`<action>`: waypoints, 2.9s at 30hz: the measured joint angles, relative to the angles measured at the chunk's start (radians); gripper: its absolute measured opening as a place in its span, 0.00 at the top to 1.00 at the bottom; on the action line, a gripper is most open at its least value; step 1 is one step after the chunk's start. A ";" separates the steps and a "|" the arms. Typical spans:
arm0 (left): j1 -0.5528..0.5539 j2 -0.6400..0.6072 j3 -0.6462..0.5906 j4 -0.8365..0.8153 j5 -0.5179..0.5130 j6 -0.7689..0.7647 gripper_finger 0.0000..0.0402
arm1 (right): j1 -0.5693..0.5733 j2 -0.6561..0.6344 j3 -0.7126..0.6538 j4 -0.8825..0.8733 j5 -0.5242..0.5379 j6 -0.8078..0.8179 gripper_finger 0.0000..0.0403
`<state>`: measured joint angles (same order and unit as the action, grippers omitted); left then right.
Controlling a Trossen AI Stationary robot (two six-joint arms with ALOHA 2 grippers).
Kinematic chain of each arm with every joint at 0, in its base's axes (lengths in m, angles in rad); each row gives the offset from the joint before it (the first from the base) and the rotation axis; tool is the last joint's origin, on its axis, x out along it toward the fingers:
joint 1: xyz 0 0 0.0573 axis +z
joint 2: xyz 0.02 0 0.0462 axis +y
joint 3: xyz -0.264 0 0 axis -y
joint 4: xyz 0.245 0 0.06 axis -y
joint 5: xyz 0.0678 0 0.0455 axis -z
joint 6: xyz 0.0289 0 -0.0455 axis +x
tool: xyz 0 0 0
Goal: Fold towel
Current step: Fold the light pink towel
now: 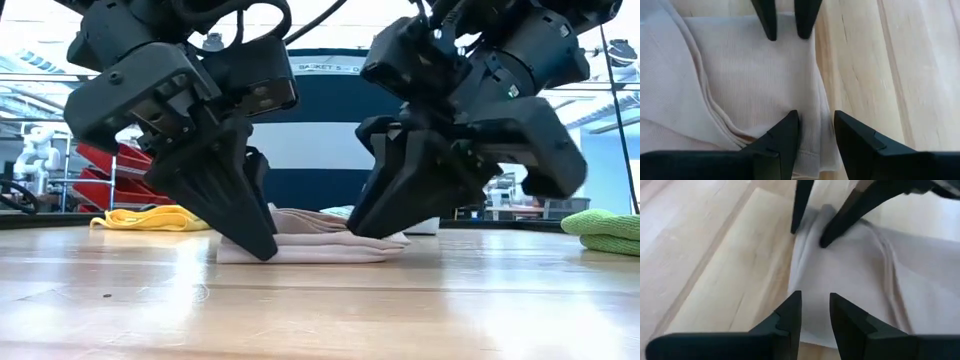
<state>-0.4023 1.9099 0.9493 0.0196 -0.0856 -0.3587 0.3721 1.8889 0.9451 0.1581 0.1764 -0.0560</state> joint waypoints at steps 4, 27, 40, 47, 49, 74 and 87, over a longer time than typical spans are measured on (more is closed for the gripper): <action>0.000 -0.005 -0.001 0.000 -0.001 0.027 0.66 | 0.015 0.015 -0.001 -0.003 0.000 0.028 0.78; -0.041 -0.184 -0.008 -0.063 -0.060 0.098 0.66 | 0.070 -0.070 0.000 -0.054 0.068 -0.006 0.78; 0.012 -0.031 -0.005 0.100 0.004 0.097 0.66 | 0.018 -0.079 -0.001 -0.266 0.165 0.004 0.78; 0.014 -0.018 -0.005 0.111 0.008 0.096 0.66 | -0.021 -0.077 -0.001 -0.268 0.172 -0.058 0.78; 0.014 -0.018 -0.005 0.111 0.008 0.096 0.66 | -0.036 -0.077 -0.001 -0.268 0.166 -0.061 0.77; 0.012 -0.018 -0.003 0.106 0.025 0.079 0.66 | -0.095 -0.040 0.002 -0.277 0.110 -0.110 0.98; 0.003 -0.018 -0.003 0.097 0.030 0.079 0.66 | -0.188 -0.096 0.150 -0.348 0.192 -0.375 1.00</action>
<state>-0.3988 1.8915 0.9463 0.1162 -0.0559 -0.2794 0.1844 1.7932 1.0952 -0.1900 0.3684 -0.4309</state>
